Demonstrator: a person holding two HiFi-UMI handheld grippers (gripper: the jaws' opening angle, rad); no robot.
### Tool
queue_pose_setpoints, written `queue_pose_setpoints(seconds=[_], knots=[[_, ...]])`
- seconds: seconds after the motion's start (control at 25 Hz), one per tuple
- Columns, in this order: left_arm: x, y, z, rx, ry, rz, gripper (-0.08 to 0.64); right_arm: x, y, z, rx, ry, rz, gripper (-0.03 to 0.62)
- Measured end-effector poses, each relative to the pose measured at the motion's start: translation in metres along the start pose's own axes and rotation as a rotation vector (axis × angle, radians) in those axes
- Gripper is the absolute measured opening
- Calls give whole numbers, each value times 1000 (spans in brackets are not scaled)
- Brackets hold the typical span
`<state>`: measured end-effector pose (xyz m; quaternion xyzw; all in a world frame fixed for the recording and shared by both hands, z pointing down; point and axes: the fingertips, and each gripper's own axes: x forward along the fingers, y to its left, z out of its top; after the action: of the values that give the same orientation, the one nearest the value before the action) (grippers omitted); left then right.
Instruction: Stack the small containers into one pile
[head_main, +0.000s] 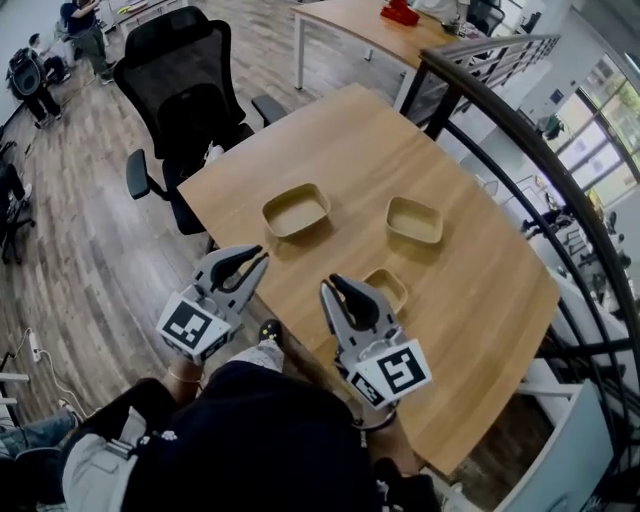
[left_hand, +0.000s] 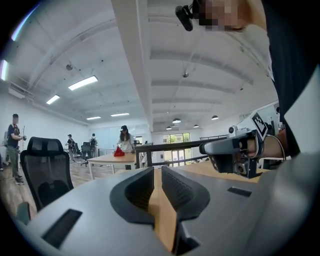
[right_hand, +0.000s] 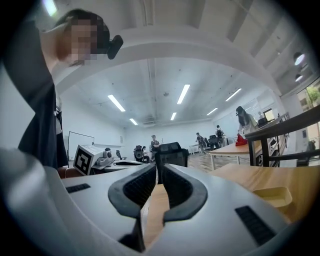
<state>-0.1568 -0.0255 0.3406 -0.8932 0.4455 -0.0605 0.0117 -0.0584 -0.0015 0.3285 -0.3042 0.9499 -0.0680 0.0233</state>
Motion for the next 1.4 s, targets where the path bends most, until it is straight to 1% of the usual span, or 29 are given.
queue_pose_setpoints(seconds=[0.12,0.32,0.48,0.68,0.84,0.96,1.12,1.24,1.28,1.32,1.36,1.4], knots=[[9,30,-2,-7,25,-9,35,26,-10,0,-2,11,-29,34],[22,72,-14,-24,40,-32,35,61,-26,-5,-9,32,-85,34],[34,101,-22,-34,51,-60,35,88,-43,-10,-8,51,-136,34],[49,131,-38,-52,53,-96,35,118,-58,-20,-6,80,-179,35],[62,143,-52,-71,61,-142,37,131,-72,-27,0,108,-229,35],[70,148,-61,-87,84,-144,37,133,-83,-37,16,122,-260,35],[78,154,-76,-111,75,-165,37,140,-99,-43,42,136,-270,35],[88,158,-87,-116,103,-166,37,147,-112,-48,60,156,-264,38],[90,158,-91,-121,113,-169,37,148,-116,-52,67,169,-264,59],[92,157,-96,-129,123,-171,40,150,-120,-55,74,183,-267,107],[93,156,-100,-138,133,-173,43,152,-124,-59,79,196,-270,123],[94,157,-104,-145,145,-172,48,155,-128,-63,86,207,-275,123]])
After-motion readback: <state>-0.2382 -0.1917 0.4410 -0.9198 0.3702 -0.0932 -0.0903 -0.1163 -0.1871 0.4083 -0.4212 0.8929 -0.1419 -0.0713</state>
